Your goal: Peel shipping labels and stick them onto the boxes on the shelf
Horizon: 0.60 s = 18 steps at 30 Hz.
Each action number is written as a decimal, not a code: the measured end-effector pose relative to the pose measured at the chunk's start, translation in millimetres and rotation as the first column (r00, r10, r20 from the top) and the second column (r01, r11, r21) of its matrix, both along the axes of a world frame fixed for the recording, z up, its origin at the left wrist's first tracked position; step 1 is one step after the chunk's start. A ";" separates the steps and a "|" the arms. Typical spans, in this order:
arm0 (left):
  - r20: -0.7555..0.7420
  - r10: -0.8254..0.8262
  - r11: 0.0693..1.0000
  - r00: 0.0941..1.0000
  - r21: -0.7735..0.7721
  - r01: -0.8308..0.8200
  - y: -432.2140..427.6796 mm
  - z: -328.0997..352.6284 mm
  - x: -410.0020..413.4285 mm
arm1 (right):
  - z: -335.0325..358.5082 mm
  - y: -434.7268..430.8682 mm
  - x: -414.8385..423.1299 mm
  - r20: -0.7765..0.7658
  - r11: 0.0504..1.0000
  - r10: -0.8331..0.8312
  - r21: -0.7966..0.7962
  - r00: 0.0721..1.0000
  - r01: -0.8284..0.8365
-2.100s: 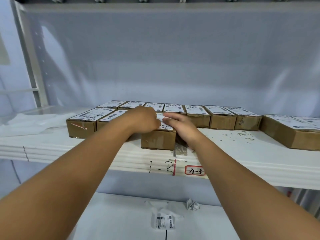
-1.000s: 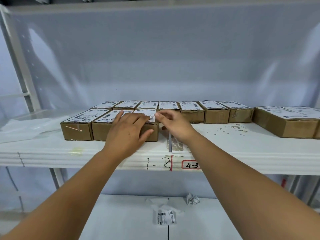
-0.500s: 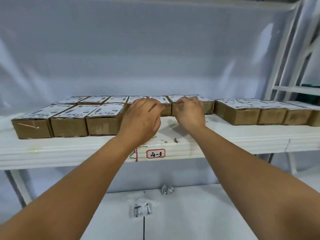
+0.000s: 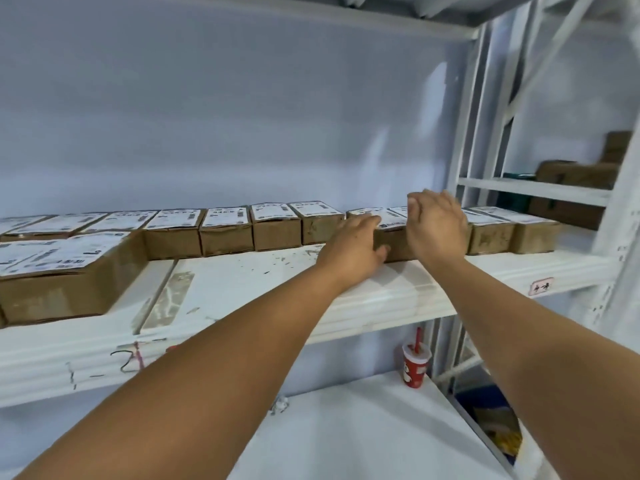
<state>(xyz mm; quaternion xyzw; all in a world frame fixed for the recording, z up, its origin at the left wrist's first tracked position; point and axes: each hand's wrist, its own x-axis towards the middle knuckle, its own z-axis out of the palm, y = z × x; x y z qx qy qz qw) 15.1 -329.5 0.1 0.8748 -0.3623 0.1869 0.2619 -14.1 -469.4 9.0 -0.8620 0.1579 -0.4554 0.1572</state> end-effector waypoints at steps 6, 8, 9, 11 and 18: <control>-0.032 0.059 0.991 0.998 0.121 -0.055 -38.5 -4.9 17.7 | -8.4 -51.7 -2.0 -0.388 0.993 -0.027 -0.113 0.921 -0.019; 0.016 0.089 0.986 0.996 0.138 -0.090 -46.8 -4.7 19.9 | -10.8 -56.8 -3.1 -0.402 0.993 -0.019 -0.117 0.915 -0.031; 0.028 0.095 0.986 0.995 0.133 -0.097 -49.2 -4.5 20.1 | -11.0 -56.8 -3.9 -0.392 0.992 -0.010 -0.118 0.920 -0.039; 0.001 0.084 0.992 0.996 0.096 -0.083 -52.3 -4.1 19.7 | -10.1 -56.1 -7.6 -0.379 0.991 -0.003 -0.126 0.925 -0.048; -0.009 0.082 0.994 0.997 0.068 -0.081 -48.0 -0.5 9.5 | -16.8 -58.0 -26.4 -0.404 0.958 -0.093 -0.286 0.910 -0.028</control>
